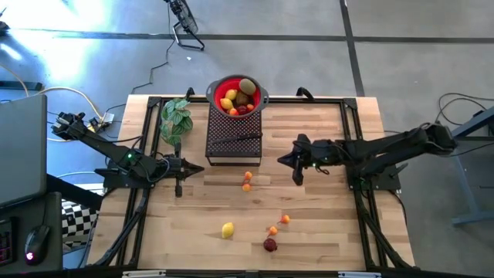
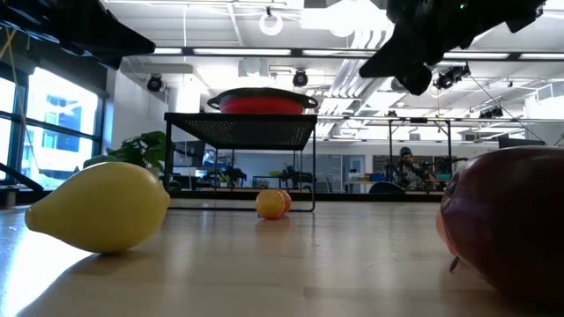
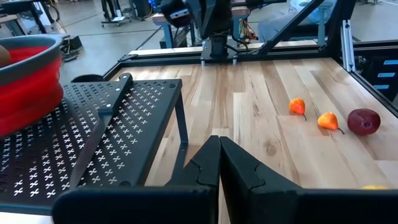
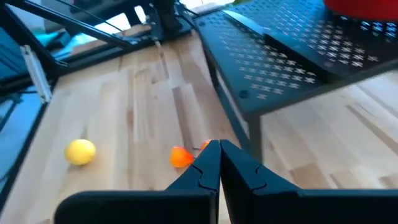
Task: Pick & Place Fruit
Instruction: Put the pear into the red strainer bowl
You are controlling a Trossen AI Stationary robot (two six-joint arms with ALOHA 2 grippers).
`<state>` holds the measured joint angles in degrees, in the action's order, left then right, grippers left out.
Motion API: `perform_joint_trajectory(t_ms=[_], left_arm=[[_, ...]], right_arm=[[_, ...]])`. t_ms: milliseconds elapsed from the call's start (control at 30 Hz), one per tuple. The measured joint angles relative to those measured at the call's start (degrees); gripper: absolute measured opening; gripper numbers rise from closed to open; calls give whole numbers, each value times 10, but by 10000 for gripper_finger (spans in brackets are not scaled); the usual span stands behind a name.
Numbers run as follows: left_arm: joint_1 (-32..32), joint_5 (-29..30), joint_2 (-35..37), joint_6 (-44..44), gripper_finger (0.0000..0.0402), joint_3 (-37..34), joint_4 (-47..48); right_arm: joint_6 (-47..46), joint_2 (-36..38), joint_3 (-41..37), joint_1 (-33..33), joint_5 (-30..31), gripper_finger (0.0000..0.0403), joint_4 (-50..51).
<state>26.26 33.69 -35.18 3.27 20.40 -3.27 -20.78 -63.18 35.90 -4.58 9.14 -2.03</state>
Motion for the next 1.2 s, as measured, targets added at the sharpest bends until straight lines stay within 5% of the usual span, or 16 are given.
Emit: perform_joint_trajectory(t_ms=[400, 867, 1200], left_arm=[[0, 0, 0, -1, 3, 0, 2], [0, 0, 0, -30, 3, 0, 4], [0, 0, 0, -29, 3, 0, 4]], right_arm=[[-61, 0, 0, -119, 191, 2, -36], [-125, -59, 51, -185, 195, 2, -25], [-129, -186, 204, -224, 192, 2, 203]])
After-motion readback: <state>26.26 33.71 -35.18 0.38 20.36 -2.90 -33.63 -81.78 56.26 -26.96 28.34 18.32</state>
